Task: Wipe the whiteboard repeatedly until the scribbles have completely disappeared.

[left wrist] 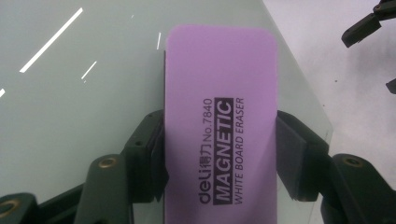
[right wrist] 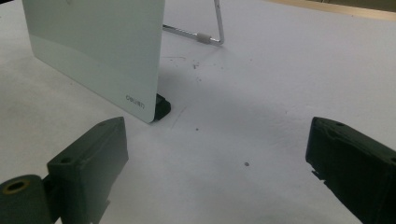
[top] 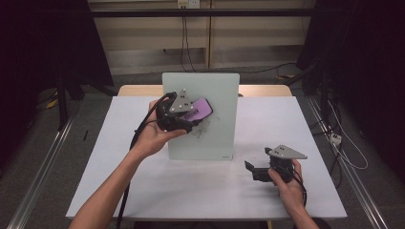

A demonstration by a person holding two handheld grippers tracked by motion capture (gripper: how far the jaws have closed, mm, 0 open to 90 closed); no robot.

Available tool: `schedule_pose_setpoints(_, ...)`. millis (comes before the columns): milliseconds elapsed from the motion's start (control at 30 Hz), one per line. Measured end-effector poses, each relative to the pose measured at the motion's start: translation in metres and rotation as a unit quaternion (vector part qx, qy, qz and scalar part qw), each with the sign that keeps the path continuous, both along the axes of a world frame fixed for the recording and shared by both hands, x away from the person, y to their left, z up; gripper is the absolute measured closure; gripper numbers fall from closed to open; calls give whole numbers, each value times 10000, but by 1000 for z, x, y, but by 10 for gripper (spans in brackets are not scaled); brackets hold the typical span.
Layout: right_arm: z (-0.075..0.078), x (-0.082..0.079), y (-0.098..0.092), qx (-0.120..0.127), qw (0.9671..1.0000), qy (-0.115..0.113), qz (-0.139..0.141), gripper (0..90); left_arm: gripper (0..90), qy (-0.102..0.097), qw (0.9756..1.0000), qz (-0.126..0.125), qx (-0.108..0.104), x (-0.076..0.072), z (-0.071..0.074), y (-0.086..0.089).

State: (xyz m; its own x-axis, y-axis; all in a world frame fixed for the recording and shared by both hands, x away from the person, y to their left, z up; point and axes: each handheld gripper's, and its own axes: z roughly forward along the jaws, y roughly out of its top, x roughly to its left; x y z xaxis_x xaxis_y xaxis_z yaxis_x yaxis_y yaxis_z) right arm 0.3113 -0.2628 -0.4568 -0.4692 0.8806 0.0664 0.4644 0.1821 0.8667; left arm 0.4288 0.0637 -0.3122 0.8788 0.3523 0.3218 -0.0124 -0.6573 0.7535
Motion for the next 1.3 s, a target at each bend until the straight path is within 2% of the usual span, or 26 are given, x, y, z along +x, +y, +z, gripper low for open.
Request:
schedule_pose_setpoints(67,0,0,0,1,10000,0,-2,55,409,71,10000,-22,9,0,-1,0)
schedule_pose_setpoints(100,0,0,0,0,10000,2,-1,55,409,33,10000,-33,25,0,-2,-1)
schedule_pose_setpoints(633,0,0,1,-6,10000,7,9,55,408,153,9979,-308,550,-13,-27,-21)
schedule_pose_setpoints(767,0,0,0,-6,10000,9,2,55,409,192,9981,-327,491,-10,-25,-18)
schedule_pose_setpoints(833,0,0,0,-2,10000,6,1,55,409,209,9985,-270,424,-10,-23,-14)
schedule_pose_setpoints(900,0,0,0,-3,10000,5,3,56,409,139,9993,-201,298,-7,-19,-10)
schedule_pose_setpoints(967,0,0,0,-4,10000,2,3,55,409,163,9994,-149,283,-6,-14,-4)
schedule_pose_setpoints(1100,0,0,0,-7,10000,3,2,56,409,123,9999,-16,117,-2,-8,9)
schedule_pose_setpoints(1300,0,0,1,-9,10000,12,6,55,409,78,9999,21,124,-5,-13,12)
